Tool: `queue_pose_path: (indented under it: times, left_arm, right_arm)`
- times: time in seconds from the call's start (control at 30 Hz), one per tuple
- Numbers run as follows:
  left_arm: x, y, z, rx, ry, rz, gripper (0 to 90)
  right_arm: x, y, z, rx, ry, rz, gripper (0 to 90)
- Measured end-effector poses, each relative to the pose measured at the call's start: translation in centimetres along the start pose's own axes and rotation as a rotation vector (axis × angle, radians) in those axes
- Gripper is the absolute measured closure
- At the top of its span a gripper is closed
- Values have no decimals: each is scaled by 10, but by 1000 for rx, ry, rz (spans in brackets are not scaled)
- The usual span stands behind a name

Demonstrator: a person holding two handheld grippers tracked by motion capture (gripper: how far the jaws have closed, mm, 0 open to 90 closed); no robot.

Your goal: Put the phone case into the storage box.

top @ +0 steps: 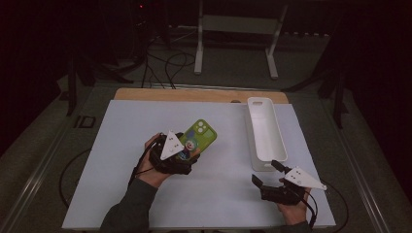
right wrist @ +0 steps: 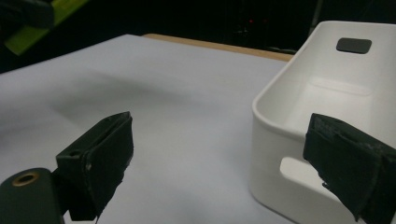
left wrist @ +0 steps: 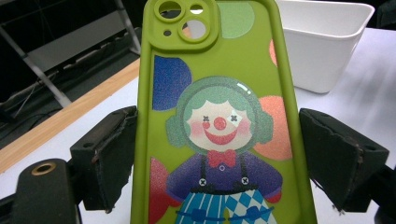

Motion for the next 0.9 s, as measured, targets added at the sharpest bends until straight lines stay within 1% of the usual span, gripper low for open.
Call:
queue_pose_path:
  times: [0.13,0.23,0.3,0.43,0.47,0.53,0.63,0.9]
  left_arm:
    - [-1,3,0,-8,5,-6,158]
    - [-1,5,1,-18,7,-11,158]
    - [0,7,2,-24,9,-14,158]
    - [0,9,3,-40,11,-18,158]
    - [1,10,3,-41,11,-19,158]
    - [1,10,3,-41,13,-20,158]
    - [2,10,3,-42,18,-22,158]
    - [2,11,4,-49,22,-25,158]
  right_arm:
    - [1,0,9,4,8,13,83]
    - [1,-1,14,13,-6,24,83]
    - [0,-1,17,11,-14,21,83]
    - [-2,-2,24,7,-33,33,83]
    - [-2,-2,26,2,-39,42,83]
    - [-3,-2,29,-12,-54,44,84]
    - [-5,-2,34,-24,-58,51,85]
    - [-8,-6,51,-17,-81,53,88]
Point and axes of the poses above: each handheld gripper's, and its own axes: x roughly backward along the jaws, z roughly out of its top, y roughly to its right, the point moved 2 cm from there along -x, roughly forward along the jaws, and after that the axes turned 12 degrees about z, right-handed, at the moved point
